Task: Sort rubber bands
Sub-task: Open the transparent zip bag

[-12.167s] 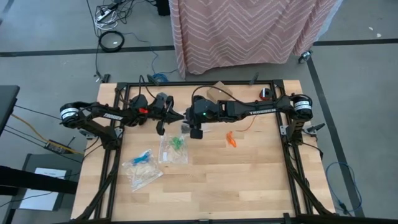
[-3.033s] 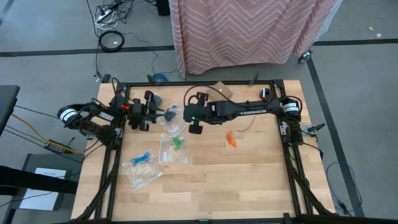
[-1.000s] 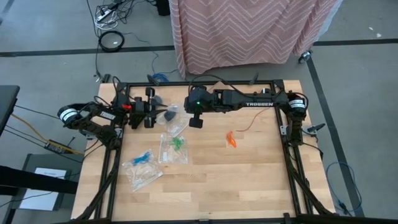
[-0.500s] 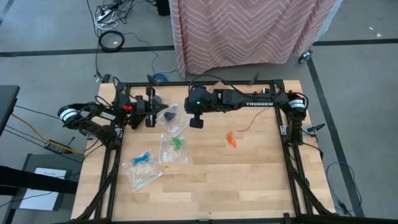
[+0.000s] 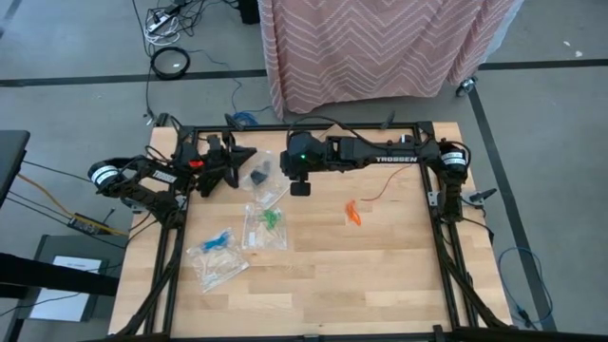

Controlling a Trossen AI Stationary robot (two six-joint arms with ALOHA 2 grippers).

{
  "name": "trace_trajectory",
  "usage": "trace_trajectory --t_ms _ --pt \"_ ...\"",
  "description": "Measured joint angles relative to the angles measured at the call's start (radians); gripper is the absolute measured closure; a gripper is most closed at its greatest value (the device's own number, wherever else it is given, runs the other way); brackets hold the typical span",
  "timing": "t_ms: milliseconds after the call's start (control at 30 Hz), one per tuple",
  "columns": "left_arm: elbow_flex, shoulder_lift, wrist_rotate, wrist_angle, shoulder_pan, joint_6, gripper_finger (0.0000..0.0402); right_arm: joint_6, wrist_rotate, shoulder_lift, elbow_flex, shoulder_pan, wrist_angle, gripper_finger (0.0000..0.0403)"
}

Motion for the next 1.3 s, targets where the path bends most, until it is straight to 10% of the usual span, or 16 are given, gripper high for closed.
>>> trace_trajectory --t_ms 300,1300 --pt "-0.001 0.0 -0.001 0.0 -0.025 -0.007 0.04 0.005 -0.115 -0.023 0.0 -0.036 0.184 0.0189" --pt "0.053 0.0 -0.094 0.04 -0.177 0.012 0.0399 0.091 -0.235 -0.019 -0.014 -0.082 0.204 0.0223"
